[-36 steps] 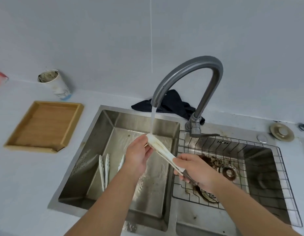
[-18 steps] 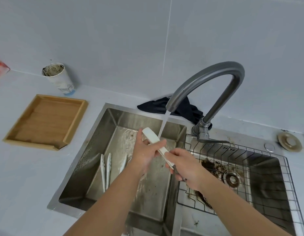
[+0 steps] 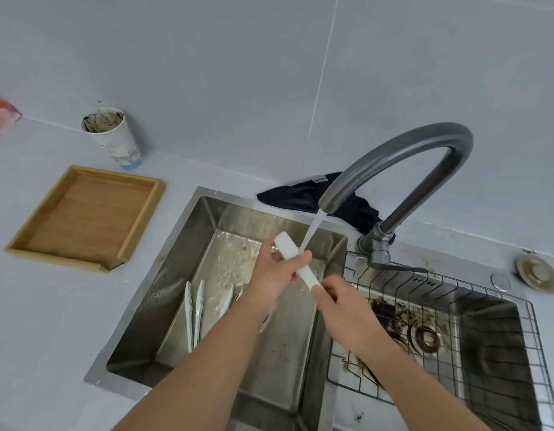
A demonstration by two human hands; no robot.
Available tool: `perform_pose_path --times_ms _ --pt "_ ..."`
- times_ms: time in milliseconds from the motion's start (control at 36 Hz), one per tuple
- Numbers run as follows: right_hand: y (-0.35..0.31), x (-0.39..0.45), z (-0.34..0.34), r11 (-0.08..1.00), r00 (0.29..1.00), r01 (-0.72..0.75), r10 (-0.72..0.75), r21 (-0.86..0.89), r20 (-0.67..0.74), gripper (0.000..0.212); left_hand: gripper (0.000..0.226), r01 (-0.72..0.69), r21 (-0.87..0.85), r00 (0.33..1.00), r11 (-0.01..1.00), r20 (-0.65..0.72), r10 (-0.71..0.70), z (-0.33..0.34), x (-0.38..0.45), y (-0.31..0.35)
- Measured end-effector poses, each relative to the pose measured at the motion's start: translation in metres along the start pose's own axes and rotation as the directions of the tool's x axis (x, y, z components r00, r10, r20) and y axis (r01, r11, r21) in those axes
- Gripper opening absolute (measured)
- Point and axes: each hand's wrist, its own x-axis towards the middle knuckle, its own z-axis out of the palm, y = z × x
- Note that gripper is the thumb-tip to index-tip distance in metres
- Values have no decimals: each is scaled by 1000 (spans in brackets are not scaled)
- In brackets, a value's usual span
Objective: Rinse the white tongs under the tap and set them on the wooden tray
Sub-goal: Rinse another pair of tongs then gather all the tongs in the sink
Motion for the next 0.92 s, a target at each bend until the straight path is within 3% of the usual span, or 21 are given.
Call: perform_pose_path --times_ms 194,250,333,389,444,583,611,694,750,778,861,917 --pt "-8 -6 -4 933 984 148 -174 -327 -51 17 57 -14 25 993 1000 -118 17 0 8 1" --pt "-12 -8 -3 906 979 164 -197 -389 -46 22 67 -34 5 991 999 -126 34 -3 8 0" --pt "-17 -10 -1 881 977 164 -206 -444 -48 29 102 -20 36 1000 999 -19 21 -5 5 3" --pt "-19 -11 -1 878 977 162 -208 -450 -53 33 110 -20 68 999 997 27 19 -5 4 4" --pt "-21 -12 -1 874 976 165 -211 -457 -50 35 91 -34 84 999 996 -12 36 -4 5 6" --pt "-22 -17 0 848 969 195 -243 -493 -34 30 6 -31 112 976 993 -211 54 -4 13 15" --pt "-21 -18 0 843 970 193 -242 -503 -34 29 7 -19 104 973 994 -229 43 -3 14 16" --pt "-16 -20 -2 840 972 170 -230 -514 -54 28 19 19 50 969 999 -246 -6 1 14 14" --pt "-13 -19 -4 849 974 150 -216 -507 -73 27 16 39 32 984 999 -177 -33 5 10 11" --pt "-12 -18 -5 854 975 140 -207 -500 -81 28 31 46 25 993 999 -112 -42 7 7 8" --pt "-11 -15 -8 865 976 127 -196 -485 -95 31 105 29 -20 997 999 70 -27 12 -4 -8" --pt "-12 -13 -9 871 978 125 -188 -475 -87 35 128 12 -44 997 999 81 -8 13 -10 -14"
